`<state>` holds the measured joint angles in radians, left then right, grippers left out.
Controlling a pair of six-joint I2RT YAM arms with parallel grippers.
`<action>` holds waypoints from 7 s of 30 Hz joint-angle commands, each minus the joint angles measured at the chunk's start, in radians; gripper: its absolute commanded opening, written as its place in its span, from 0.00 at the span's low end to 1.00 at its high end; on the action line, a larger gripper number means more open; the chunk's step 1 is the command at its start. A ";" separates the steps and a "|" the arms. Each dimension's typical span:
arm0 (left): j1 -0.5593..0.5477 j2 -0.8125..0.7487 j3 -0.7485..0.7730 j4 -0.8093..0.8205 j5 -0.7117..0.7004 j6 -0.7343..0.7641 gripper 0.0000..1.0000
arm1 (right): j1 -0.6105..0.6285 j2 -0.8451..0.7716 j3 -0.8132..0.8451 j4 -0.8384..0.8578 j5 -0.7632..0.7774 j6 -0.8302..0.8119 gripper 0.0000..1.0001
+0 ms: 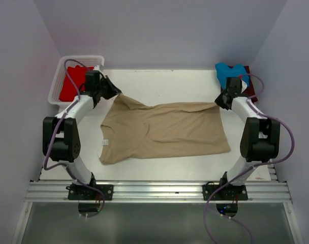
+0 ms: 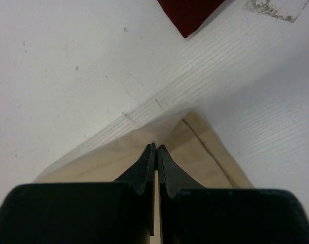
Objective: Fold and stack the t-shirts
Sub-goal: Grap the side of the flattened tshirt furthest away from the robot with both arms, then fold the other side of the tshirt into a rectangle
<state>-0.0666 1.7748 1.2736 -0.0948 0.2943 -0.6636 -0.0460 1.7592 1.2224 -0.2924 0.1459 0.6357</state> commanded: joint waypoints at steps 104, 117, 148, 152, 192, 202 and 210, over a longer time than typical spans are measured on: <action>0.010 -0.856 -0.709 -0.375 -0.012 -0.059 0.00 | 1.018 0.023 0.077 -0.068 -0.091 -0.071 0.38; 0.010 -0.847 -0.717 -0.345 0.003 -0.067 0.00 | 1.095 0.216 0.270 -0.132 -0.072 -0.116 0.38; 0.010 -0.822 -0.747 -0.306 0.011 -0.067 0.00 | 1.100 0.371 0.321 -0.152 0.004 -0.133 0.24; 0.010 -0.827 -0.749 -0.306 0.011 -0.067 0.00 | 1.100 0.358 0.302 -0.146 0.006 -0.126 0.03; 0.010 -0.810 -0.760 -0.442 -0.009 0.033 0.00 | 1.109 0.052 0.258 -0.511 0.092 -0.176 0.00; 0.002 -0.850 -0.740 -0.511 -0.003 -0.005 0.36 | 1.109 0.043 0.221 -0.510 0.009 -0.177 0.34; 0.001 -0.919 -0.657 -0.479 -0.064 -0.013 0.82 | 1.097 -0.036 0.230 -0.505 0.104 -0.156 0.76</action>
<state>-0.0666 0.8696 0.5678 -0.6159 0.2569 -0.6739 1.0592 1.8198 1.4441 -0.7864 0.1905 0.4725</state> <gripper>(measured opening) 0.815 0.750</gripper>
